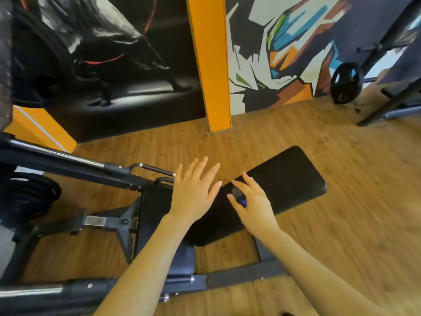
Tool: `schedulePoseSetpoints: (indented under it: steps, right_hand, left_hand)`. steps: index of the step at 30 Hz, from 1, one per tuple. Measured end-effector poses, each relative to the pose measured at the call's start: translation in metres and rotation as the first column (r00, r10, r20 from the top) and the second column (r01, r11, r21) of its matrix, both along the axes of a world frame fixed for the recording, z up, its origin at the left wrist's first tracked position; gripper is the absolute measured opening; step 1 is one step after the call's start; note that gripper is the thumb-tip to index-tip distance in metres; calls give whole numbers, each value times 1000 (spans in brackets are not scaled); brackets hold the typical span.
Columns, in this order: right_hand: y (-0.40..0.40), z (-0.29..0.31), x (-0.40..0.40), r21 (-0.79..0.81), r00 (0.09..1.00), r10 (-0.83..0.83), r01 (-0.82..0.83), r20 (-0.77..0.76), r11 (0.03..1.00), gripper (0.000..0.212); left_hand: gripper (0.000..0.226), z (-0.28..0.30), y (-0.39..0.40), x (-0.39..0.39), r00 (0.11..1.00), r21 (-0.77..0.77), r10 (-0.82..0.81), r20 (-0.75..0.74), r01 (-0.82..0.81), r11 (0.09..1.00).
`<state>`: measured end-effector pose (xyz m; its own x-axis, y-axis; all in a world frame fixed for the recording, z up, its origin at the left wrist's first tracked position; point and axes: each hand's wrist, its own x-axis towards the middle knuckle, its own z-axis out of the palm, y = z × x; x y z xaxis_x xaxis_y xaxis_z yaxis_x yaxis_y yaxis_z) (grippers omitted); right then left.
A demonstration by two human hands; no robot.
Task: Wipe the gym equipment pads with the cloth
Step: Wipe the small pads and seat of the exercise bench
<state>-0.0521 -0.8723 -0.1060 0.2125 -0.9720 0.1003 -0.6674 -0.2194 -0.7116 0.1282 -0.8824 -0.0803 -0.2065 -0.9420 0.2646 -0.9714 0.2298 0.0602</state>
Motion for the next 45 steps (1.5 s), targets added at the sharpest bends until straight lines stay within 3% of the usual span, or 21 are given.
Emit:
schedulePoseSetpoints:
  steps: [11, 20, 29, 45]
  right_hand:
    - [8, 18, -213, -48, 985, -170, 169, -23, 984, 48]
    - [26, 27, -429, -61, 956, -284, 280, -76, 958, 47]
    - [30, 30, -566, -104, 906, -422, 418, -26, 903, 46]
    - [-85, 35, -796, -112, 767, -636, 628, -77, 770, 46]
  left_hand:
    - [56, 9, -6, -207, 988, 33, -113, 102, 110, 993]
    - [55, 17, -8, -425, 968, -12, -240, 69, 242, 970]
    - [53, 17, -31, -564, 921, -13, -387, 57, 388, 922]
    - [57, 6, -180, -815, 790, 15, -612, 35, 612, 791]
